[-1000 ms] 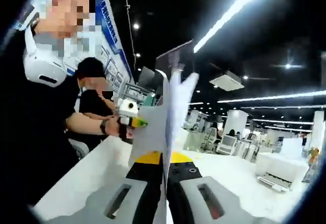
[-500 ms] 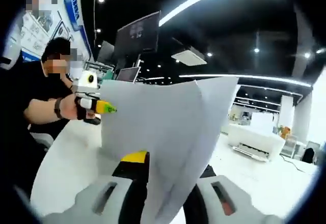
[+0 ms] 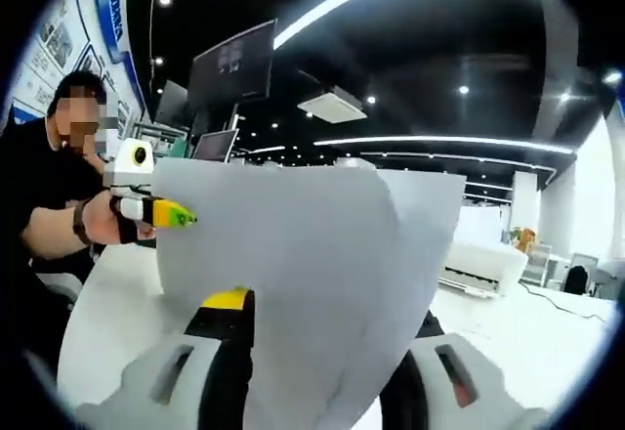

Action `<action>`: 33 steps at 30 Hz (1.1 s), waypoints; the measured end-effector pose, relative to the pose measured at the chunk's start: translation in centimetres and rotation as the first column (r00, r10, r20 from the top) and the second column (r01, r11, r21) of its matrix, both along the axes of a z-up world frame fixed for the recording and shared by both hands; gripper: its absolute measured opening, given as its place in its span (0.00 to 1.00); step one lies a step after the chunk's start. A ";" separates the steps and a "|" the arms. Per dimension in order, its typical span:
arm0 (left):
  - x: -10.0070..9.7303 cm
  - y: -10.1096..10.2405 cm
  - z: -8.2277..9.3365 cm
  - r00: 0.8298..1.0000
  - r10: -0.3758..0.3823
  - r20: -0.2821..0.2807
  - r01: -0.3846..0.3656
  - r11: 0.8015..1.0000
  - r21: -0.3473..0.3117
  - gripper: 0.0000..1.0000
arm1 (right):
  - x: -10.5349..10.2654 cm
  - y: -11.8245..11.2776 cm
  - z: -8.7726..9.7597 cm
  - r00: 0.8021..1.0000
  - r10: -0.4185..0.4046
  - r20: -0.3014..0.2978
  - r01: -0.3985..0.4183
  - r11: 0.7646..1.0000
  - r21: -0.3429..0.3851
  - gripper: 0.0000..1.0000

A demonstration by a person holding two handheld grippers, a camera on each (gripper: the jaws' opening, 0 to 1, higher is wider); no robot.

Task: Organize the stack of printing papers by aligning and flattening the scattered papers on the table

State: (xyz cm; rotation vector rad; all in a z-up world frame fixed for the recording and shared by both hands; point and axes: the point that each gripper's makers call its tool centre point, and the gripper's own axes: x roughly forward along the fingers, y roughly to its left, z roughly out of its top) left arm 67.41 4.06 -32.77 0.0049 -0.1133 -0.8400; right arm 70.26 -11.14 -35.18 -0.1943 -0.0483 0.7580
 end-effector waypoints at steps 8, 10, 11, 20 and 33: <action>0.3 0.3 -0.1 1.000 -0.002 0.004 0.002 1.000 0.016 0.17 | 0.0 -2.6 0.4 0.998 -0.042 -0.048 0.048 0.991 0.124 0.43; 0.2 0.2 -0.2 1.000 -0.005 0.000 0.005 1.000 0.010 0.17 | -0.2 -3.5 0.8 0.995 -0.075 -0.061 0.085 0.980 0.181 0.44; 0.1 0.1 -0.1 1.000 -0.010 0.001 0.010 1.000 0.009 0.17 | -0.4 -3.6 1.0 0.996 -0.072 -0.055 0.082 0.978 0.192 0.45; -0.7 -0.7 0.3 0.998 -0.055 0.018 0.055 0.998 0.002 0.18 | 0.1 -1.9 1.3 0.998 -0.024 -0.053 0.035 0.976 0.214 0.54; -1.1 -1.1 0.4 0.996 -0.079 0.034 0.079 0.997 0.009 0.12 | 0.4 -2.1 1.2 1.000 -0.010 -0.028 0.015 0.985 0.171 0.54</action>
